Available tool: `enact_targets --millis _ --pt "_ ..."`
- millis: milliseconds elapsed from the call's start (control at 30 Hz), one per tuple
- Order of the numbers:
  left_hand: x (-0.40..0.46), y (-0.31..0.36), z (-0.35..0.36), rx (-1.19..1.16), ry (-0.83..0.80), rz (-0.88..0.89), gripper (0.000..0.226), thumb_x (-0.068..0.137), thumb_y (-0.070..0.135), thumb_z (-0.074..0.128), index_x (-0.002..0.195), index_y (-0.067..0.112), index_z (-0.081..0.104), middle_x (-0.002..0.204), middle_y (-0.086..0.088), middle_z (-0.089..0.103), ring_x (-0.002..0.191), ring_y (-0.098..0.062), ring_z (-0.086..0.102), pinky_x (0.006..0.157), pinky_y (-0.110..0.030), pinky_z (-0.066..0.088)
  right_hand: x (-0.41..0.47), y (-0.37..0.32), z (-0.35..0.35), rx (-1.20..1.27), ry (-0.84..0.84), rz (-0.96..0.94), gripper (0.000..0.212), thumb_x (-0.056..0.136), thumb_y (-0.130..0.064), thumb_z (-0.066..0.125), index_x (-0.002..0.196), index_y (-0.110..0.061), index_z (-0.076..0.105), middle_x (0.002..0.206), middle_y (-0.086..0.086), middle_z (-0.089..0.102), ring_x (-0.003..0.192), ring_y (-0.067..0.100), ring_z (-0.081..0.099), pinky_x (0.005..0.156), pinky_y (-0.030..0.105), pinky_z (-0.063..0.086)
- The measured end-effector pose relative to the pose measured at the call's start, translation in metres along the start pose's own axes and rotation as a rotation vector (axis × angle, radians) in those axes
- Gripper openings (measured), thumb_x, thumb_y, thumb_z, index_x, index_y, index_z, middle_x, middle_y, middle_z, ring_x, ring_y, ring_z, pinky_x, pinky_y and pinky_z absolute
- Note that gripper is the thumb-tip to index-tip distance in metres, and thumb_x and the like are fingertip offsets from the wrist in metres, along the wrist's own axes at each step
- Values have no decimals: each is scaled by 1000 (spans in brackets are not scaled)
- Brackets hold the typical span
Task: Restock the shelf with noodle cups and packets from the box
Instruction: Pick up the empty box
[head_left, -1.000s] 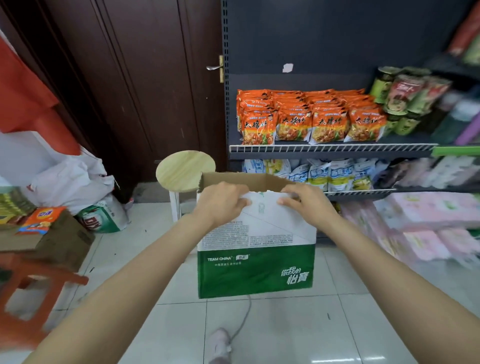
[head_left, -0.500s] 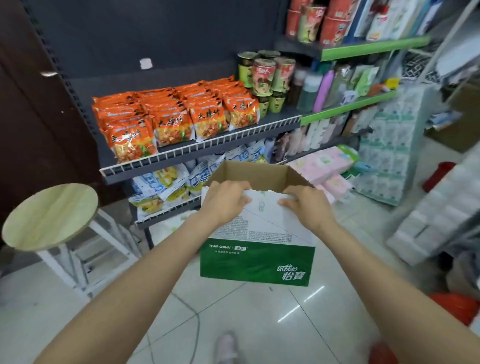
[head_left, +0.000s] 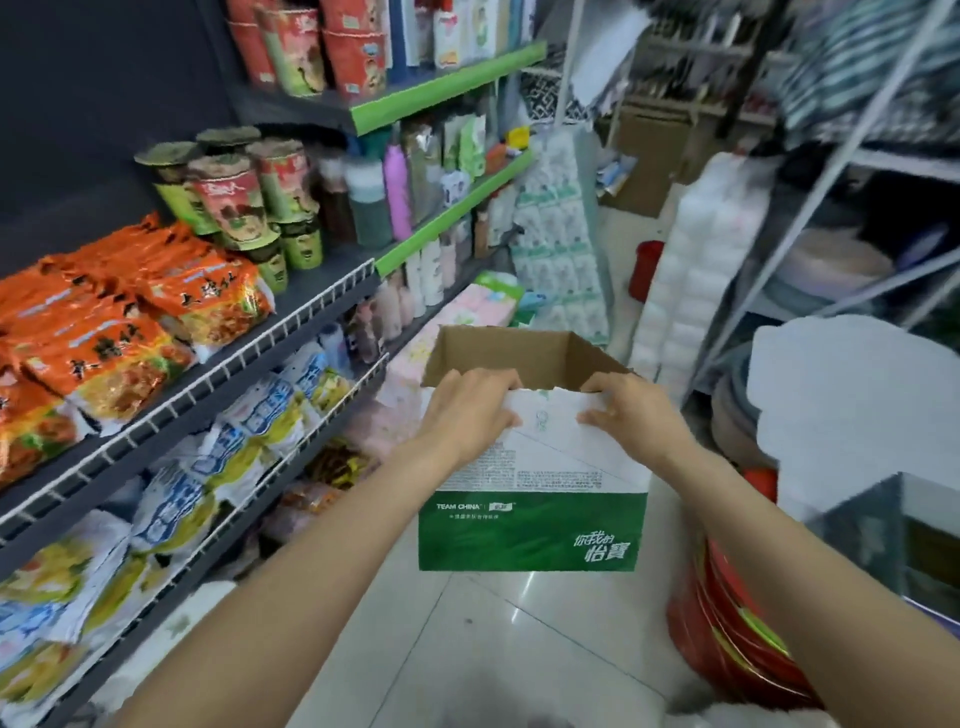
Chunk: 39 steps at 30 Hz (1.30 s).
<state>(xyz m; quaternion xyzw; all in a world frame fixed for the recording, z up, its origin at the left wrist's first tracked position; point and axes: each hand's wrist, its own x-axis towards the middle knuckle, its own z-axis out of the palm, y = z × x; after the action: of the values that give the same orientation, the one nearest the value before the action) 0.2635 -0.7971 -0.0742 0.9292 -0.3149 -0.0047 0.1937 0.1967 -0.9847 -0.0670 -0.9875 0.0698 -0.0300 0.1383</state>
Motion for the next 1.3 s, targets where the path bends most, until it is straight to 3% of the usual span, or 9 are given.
enact_targets --millis 200,500,633,833,967,1200,1300 --pt "102 49 35 60 -49 158 23 87 28 62 109 21 58 111 0 66 107 -21 55 93 -37 34 29 86 -8 -33 139 156 21 88 -26 62 106 -17 61 107 3 65 102 24 56 84 39 43" --pt "266 156 101 60 -283 311 20 91 21 56 111 19 60 116 -5 63 106 -27 57 84 -38 48 72 261 -39 -141 191 321 4 90 -22 56 94 -21 56 87 -4 56 89 19 52 76 29 24" --pt "316 207 133 43 -288 430 16 92 21 56 106 18 61 110 -4 64 100 -25 60 83 -37 49 80 329 -50 -179 184 445 3 90 -22 55 92 -21 53 87 -3 58 84 18 51 78 28 28" --pt "393 277 175 48 -256 660 18 93 19 55 109 16 61 109 -5 65 99 -23 59 85 -38 50 89 413 -64 -207 205 619 3 91 -18 53 90 -18 51 84 0 53 85 21 48 72 29 22" --pt "433 315 204 37 -265 708 20 93 14 52 111 16 61 108 -7 64 101 -25 57 84 -39 50 97 459 -73 -259 213 720 2 92 -17 50 91 -16 51 82 0 48 86 23 47 72 30 21" --pt "464 388 268 91 -321 789 24 89 5 46 110 13 55 101 -7 60 97 -26 53 63 -32 36 80 541 -77 -290 159 827 6 94 -17 49 90 -16 53 80 -1 44 81 19 42 74 31 25" --pt "467 421 295 103 -362 810 23 91 6 46 111 12 54 102 -8 61 97 -27 54 68 -35 45 64 574 -76 -301 108 862 6 95 -18 47 90 -18 52 82 -2 44 85 20 46 75 32 27"
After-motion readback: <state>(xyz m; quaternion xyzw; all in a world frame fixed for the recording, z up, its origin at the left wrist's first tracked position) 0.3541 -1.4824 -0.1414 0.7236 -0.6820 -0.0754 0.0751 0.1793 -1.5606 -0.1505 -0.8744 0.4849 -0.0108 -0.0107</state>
